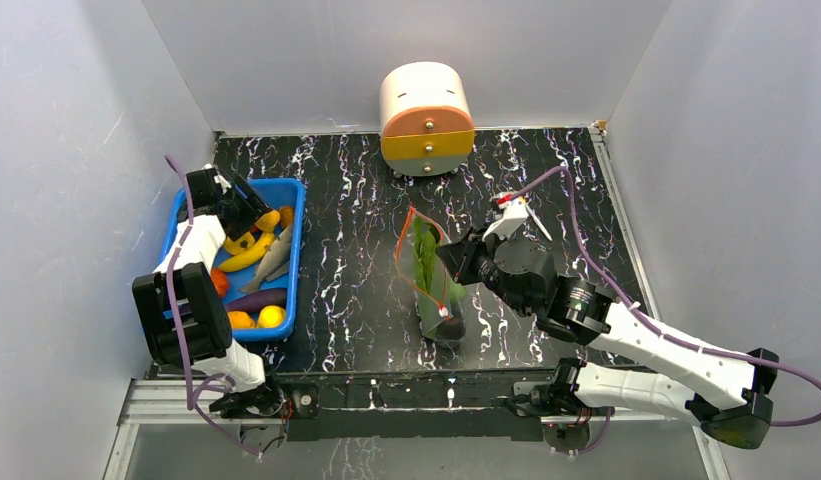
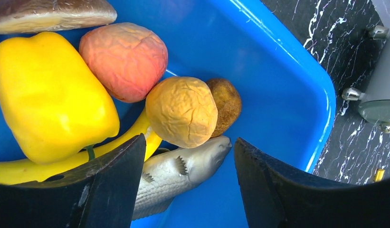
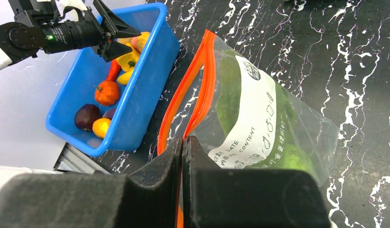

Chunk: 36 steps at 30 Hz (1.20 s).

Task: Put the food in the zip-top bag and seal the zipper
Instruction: Pick up the fake fruit from the bin.

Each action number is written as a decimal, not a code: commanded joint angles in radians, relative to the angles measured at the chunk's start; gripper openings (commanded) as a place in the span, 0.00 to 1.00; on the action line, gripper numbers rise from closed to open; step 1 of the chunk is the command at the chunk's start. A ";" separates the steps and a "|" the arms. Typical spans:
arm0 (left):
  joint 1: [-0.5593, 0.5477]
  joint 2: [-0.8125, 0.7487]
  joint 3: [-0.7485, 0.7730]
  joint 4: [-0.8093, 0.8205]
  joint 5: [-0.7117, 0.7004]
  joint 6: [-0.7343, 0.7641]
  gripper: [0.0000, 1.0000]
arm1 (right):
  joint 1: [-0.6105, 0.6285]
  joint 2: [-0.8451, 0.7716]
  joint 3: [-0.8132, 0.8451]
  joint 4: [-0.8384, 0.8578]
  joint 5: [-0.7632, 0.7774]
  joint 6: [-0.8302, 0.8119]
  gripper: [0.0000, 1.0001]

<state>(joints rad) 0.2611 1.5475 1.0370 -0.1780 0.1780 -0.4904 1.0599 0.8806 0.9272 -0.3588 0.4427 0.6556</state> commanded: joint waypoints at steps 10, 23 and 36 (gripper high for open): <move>0.011 0.080 -0.023 0.086 0.089 -0.003 0.63 | 0.002 0.029 0.070 0.111 0.027 -0.007 0.00; 0.012 0.035 0.002 0.010 0.053 0.003 0.38 | 0.003 0.027 0.073 0.098 0.019 0.000 0.00; 0.012 -0.157 0.033 -0.141 0.022 0.036 0.36 | 0.003 0.010 0.069 0.068 0.046 0.002 0.00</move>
<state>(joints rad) 0.2668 1.4647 1.0214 -0.2512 0.1982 -0.4740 1.0599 0.9100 0.9424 -0.3412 0.4507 0.6571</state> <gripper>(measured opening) 0.486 0.009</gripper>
